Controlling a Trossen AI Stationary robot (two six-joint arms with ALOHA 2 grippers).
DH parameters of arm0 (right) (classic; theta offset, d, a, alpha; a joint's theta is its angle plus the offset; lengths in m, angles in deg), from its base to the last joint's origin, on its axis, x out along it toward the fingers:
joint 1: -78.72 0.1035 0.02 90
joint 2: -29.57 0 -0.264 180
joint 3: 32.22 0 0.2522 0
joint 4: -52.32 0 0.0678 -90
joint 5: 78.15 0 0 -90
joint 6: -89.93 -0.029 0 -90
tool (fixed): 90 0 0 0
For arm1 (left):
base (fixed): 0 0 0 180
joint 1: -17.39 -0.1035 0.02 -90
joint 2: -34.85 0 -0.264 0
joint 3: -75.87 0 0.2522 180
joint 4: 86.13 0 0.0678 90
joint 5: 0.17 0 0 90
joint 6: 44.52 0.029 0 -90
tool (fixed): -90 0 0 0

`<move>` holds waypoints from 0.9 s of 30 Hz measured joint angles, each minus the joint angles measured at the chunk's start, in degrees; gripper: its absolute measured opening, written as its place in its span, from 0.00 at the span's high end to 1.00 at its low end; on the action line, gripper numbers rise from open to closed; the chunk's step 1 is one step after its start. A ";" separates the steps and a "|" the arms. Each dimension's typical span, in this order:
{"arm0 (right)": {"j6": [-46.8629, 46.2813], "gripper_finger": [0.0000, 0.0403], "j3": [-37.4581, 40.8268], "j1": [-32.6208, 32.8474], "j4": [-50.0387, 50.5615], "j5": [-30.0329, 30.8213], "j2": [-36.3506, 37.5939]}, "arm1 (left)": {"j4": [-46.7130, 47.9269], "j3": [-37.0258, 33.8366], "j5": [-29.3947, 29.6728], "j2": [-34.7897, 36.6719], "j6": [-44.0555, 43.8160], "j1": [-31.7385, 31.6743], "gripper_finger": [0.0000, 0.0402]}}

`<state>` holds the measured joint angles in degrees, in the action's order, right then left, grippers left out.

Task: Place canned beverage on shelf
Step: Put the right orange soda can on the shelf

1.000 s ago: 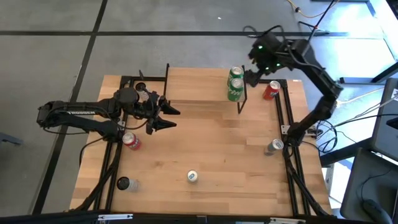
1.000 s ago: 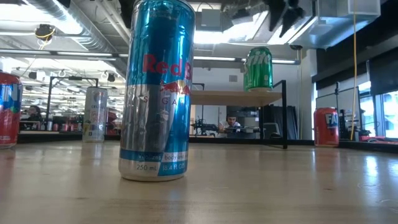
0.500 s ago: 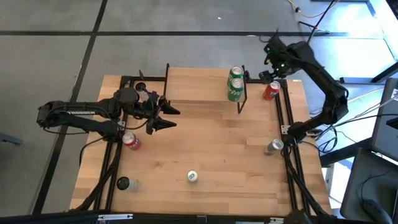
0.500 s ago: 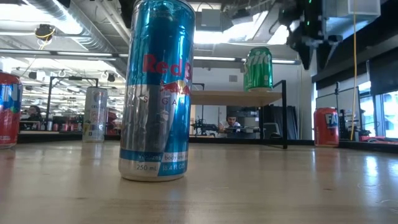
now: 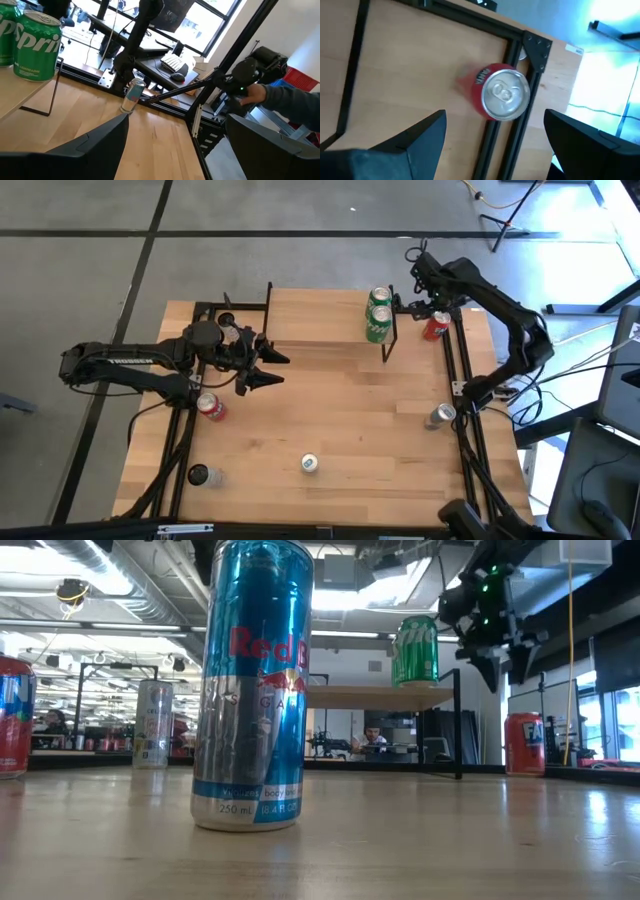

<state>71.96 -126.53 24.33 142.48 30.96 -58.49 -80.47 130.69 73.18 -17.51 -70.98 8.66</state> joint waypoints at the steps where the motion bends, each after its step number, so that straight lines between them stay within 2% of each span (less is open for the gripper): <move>1: -0.01 0.21 0.00 -0.21 -0.36 -0.02 -0.66 | -0.02 0.00 0.00 0.00 -0.02 0.00 0.19; 15: -0.88 0.21 -0.04 -2.76 -0.25 1.03 -10.16 | -0.01 0.00 0.94 0.00 -0.06 0.02 0.19; 27: -0.77 0.21 -0.06 -2.65 0.81 2.69 -14.72 | 0.00 0.00 1.09 0.00 -0.02 0.00 0.19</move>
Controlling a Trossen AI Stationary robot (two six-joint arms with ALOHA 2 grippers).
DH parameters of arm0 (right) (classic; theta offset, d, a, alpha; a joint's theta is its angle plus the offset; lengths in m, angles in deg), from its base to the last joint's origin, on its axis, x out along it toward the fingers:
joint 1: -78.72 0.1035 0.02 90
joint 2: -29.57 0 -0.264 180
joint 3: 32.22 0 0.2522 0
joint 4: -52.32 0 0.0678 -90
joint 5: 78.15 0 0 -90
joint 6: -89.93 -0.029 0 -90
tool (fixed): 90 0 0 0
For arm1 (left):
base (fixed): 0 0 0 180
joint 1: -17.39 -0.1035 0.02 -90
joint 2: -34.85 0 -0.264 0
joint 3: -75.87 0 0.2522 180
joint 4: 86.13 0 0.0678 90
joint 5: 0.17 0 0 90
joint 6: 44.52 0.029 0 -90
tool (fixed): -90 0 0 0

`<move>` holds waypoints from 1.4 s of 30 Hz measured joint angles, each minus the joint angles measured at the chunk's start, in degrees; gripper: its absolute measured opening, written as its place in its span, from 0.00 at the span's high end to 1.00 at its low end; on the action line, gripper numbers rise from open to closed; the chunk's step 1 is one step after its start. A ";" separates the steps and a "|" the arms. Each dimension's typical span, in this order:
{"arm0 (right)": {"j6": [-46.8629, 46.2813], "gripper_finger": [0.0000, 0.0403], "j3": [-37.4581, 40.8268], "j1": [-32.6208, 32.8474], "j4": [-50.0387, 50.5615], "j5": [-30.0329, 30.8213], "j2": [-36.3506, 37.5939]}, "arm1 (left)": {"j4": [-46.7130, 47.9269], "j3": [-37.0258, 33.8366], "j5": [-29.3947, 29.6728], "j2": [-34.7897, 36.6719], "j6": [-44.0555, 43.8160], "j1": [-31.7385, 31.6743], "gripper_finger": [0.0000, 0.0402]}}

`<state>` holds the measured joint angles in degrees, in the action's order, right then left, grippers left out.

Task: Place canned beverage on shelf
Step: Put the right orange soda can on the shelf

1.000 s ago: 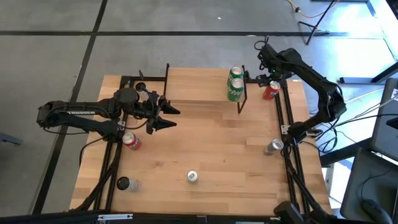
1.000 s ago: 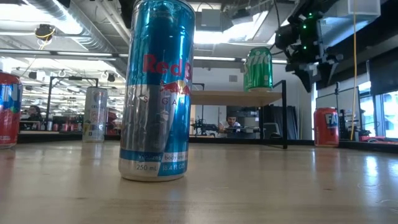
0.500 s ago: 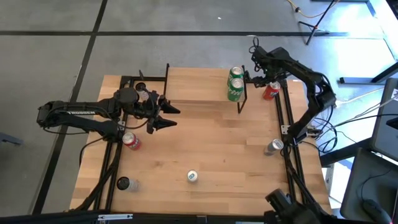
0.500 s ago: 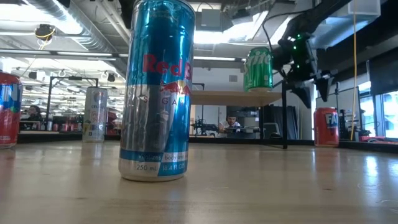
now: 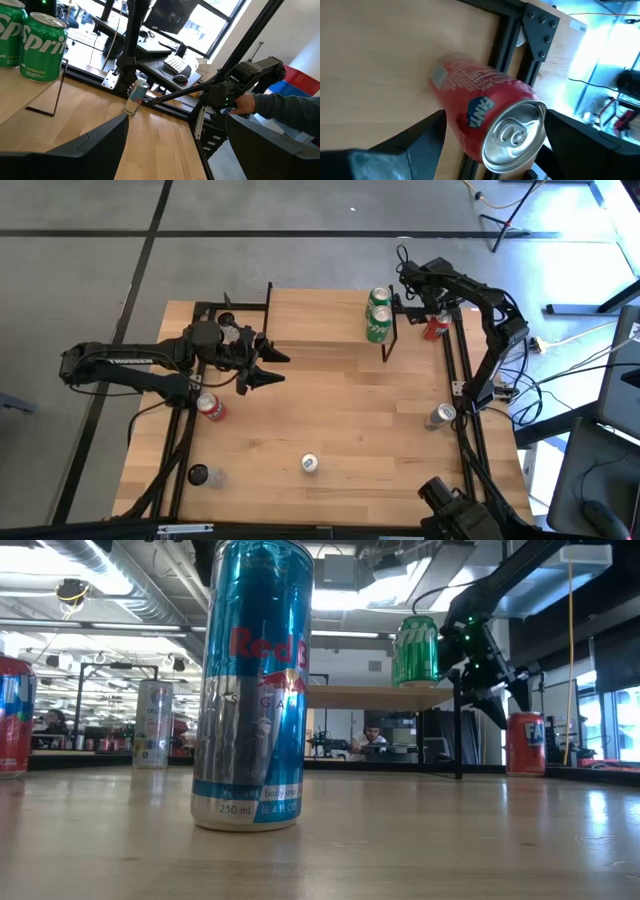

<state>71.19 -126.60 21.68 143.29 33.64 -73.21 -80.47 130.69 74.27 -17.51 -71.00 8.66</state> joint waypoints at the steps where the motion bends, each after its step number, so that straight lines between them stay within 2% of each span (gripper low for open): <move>1: 0.49 0.21 0.00 0.00 0.29 -0.85 0.00 | 0.00 0.00 0.00 0.00 0.02 0.00 0.19; 18: 5.56 0.21 -0.01 0.50 0.38 -10.82 3.84 | 0.00 0.00 0.14 0.00 0.07 -0.02 0.19; 23: 5.70 0.21 0.02 0.44 1.09 -10.37 6.79 | 0.00 0.00 1.29 0.00 0.09 -0.04 0.19; 28: 4.77 0.21 0.04 0.37 1.24 -7.20 7.85 | -0.01 0.00 1.52 0.00 0.09 -0.04 0.19; 42: 2.71 0.21 0.09 -0.11 0.28 -6.33 3.50 | -0.02 0.00 2.64 0.00 0.02 0.02 0.19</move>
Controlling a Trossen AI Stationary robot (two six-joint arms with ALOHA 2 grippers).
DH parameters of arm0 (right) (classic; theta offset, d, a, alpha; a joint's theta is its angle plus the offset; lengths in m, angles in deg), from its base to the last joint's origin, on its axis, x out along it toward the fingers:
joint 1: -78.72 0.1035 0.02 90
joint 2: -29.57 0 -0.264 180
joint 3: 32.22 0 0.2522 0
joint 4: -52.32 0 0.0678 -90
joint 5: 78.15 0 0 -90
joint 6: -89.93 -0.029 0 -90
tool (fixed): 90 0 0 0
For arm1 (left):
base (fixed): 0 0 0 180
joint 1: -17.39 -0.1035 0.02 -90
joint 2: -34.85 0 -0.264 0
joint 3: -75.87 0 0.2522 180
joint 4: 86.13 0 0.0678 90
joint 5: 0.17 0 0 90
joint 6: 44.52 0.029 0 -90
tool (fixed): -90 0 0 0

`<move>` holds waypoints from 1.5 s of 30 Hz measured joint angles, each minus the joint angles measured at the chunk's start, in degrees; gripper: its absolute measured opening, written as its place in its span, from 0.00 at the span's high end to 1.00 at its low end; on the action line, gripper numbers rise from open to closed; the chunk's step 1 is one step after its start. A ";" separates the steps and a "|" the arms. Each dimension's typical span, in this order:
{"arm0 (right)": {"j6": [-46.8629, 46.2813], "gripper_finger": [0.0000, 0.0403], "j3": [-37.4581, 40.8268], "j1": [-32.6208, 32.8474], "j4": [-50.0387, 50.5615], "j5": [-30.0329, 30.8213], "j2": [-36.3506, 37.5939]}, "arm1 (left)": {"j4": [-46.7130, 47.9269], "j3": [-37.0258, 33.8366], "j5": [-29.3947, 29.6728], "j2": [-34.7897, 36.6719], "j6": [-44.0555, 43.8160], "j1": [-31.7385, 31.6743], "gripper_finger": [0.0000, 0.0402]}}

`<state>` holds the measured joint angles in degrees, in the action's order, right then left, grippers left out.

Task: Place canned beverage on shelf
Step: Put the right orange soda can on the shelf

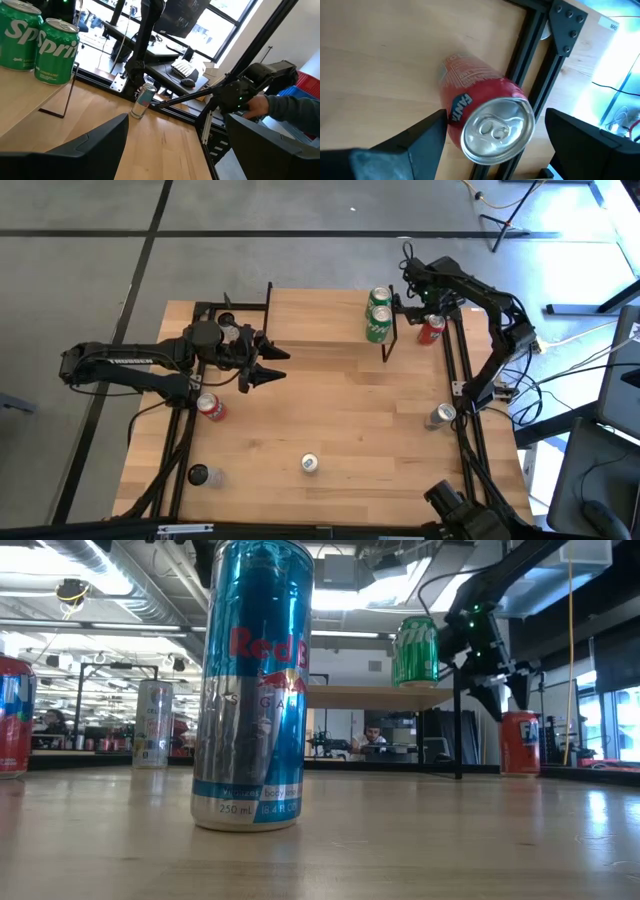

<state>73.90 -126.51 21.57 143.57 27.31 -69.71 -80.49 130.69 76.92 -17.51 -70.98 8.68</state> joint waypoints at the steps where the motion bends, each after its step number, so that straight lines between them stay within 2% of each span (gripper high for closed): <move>1: -0.04 0.21 0.00 0.00 0.00 -0.02 -0.56 | 0.00 0.00 0.00 0.00 0.00 0.00 0.19; 17: -0.11 0.21 -0.09 0.11 0.91 -5.60 -3.77 | 0.00 0.00 0.00 -0.01 0.04 0.00 0.19; 20: -0.04 0.27 -0.11 0.09 0.87 -6.17 -3.76 | -0.01 0.00 0.71 0.00 0.04 0.00 0.19; 24: 0.26 0.39 -0.13 0.11 0.83 -6.36 -3.42 | -0.02 0.00 2.60 -0.02 0.04 0.00 0.19; 26: 0.72 0.41 -0.05 0.09 0.74 -6.61 -3.05 | -0.02 0.00 3.19 -0.02 0.07 0.00 0.19; 38: 1.35 0.41 0.11 0.17 0.74 -7.87 3.65 | -0.07 0.00 6.39 -0.02 0.07 0.00 0.19; 45: 1.42 0.42 0.07 0.19 4.84 -7.93 9.25 | -0.09 0.00 9.16 -0.02 0.06 -0.02 0.19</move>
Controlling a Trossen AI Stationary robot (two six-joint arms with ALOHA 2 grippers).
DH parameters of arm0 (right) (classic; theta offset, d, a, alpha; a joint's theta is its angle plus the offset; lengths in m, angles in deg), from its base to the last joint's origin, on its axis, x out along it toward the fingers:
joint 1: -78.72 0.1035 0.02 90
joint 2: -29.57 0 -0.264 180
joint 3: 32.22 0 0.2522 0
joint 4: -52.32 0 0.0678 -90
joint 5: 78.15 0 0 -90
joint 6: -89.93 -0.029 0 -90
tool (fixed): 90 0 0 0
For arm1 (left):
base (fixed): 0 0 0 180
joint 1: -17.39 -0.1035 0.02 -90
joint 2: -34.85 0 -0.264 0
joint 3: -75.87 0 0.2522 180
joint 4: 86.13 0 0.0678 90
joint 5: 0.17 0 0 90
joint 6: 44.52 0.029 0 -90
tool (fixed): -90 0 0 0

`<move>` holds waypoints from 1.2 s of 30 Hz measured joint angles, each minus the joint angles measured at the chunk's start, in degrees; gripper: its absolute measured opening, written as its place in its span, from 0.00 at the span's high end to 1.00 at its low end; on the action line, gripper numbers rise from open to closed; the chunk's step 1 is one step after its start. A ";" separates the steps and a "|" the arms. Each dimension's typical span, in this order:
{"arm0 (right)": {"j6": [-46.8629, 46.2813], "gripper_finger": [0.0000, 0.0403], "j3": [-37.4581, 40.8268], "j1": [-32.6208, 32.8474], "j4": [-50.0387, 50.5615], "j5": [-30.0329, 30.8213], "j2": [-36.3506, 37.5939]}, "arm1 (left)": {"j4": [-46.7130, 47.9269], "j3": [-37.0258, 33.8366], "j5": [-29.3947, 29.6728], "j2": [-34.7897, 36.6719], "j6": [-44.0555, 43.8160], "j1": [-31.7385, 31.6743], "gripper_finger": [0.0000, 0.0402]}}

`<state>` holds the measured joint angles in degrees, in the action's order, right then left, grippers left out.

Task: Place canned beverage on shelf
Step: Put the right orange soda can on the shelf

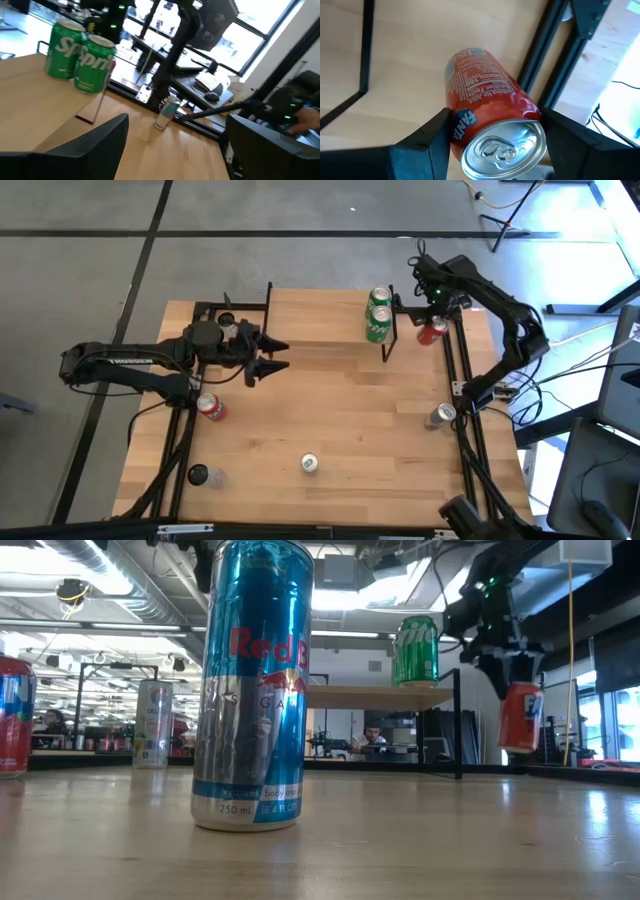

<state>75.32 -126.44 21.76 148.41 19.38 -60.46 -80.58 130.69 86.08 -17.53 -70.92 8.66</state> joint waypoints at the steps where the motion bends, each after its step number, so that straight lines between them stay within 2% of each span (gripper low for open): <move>1: 0.09 0.42 0.00 0.01 0.58 -0.09 0.80 | 0.00 0.00 0.57 0.02 -0.02 0.00 0.19; 5: -0.02 0.42 -0.05 0.63 2.44 -2.98 4.55 | -0.60 0.00 2.74 0.00 -0.02 0.02 0.19; 10: -1.32 0.42 -0.07 3.99 4.74 -3.32 7.70 | -1.04 0.00 3.29 0.00 0.00 0.02 0.19; 21: -7.27 0.46 -0.07 17.22 4.81 -3.69 8.47 | -1.49 0.00 2.93 0.00 -0.06 0.02 0.19; 28: -9.21 0.49 -0.09 21.84 5.42 1.93 8.47 | -1.49 0.00 2.83 0.00 -0.03 0.02 0.19; 32: -10.66 0.45 -0.09 22.36 6.81 -3.17 8.47 | -1.48 0.00 2.78 0.00 -0.04 0.02 0.19; 36: -13.36 0.40 -0.09 28.27 6.18 -6.12 9.25 | -1.47 0.00 2.79 0.00 -0.02 0.02 0.19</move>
<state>61.96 -126.53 50.04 154.59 13.26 -51.21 -82.05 130.69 88.86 -17.53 -70.94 8.68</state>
